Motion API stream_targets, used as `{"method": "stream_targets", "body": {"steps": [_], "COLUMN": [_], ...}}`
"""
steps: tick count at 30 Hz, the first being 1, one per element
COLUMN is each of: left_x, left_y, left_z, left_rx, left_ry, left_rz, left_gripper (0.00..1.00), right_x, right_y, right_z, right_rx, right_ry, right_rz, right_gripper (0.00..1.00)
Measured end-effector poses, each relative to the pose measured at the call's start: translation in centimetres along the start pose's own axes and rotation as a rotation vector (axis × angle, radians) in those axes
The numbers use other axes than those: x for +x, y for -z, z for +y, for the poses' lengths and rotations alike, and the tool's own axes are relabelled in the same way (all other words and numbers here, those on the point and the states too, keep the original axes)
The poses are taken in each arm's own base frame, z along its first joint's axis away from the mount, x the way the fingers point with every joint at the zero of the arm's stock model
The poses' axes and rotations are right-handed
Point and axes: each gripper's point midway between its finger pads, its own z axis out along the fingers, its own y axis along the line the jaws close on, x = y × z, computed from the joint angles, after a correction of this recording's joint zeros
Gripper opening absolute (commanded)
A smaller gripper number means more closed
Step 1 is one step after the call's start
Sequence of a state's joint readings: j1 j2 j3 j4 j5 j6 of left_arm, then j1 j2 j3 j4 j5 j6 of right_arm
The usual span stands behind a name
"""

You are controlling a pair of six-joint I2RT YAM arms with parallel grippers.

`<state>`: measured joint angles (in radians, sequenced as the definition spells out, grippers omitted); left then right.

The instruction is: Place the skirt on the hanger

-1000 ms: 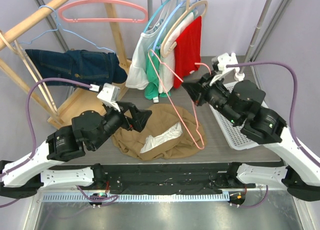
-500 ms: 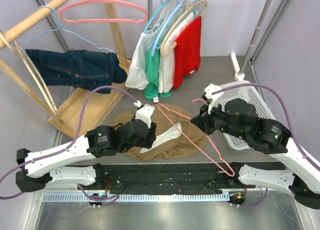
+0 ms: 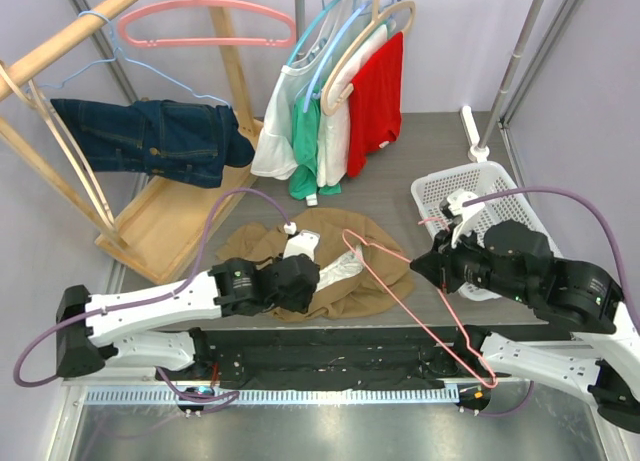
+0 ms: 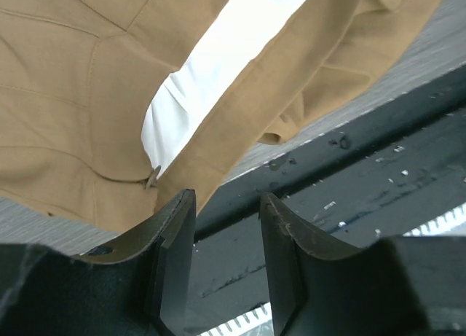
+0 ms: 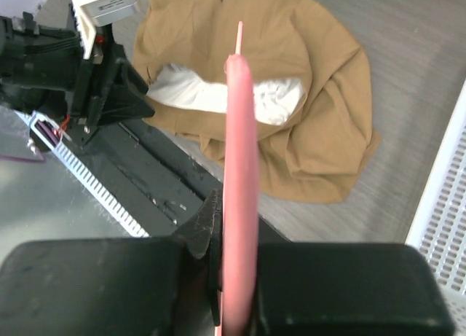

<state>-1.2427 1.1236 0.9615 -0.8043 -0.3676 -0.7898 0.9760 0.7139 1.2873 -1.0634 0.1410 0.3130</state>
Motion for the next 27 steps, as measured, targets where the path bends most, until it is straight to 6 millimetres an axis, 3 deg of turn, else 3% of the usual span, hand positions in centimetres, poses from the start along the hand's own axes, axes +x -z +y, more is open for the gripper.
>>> {"method": "stream_targets", "body": {"steps": [6,13,21,27], "left_x": [0.2,-0.5,-2.1,-3.3], "left_y": [-2.8,-5.6,-6.1,-6.4], "left_z": [1.0,3.6,6.1,7.6], "left_rx": [-0.114,-0.249,-0.314,-0.336], "left_ry": [-0.002,0.049,0.128,0.197], "left_rz": [0.009,0.02,-0.012,-0.044], "left_gripper": [0.45,0.42,0.41,0.41], "right_x": [1.8,3.2,7.0,7.4], "right_y": [-0.9,-0.2,-1.9,-4.1], "right_z": [0.3,1.4,2.1,2.1], "right_rx": [-0.01,-0.088,-0.134,-0.128], "right_ry": [0.002,0.0,0.002,0.02], "right_rz": [0.094,0.152,0.289,0.306], "right_gripper": [0.01,0.01,0.01,0.01]}}
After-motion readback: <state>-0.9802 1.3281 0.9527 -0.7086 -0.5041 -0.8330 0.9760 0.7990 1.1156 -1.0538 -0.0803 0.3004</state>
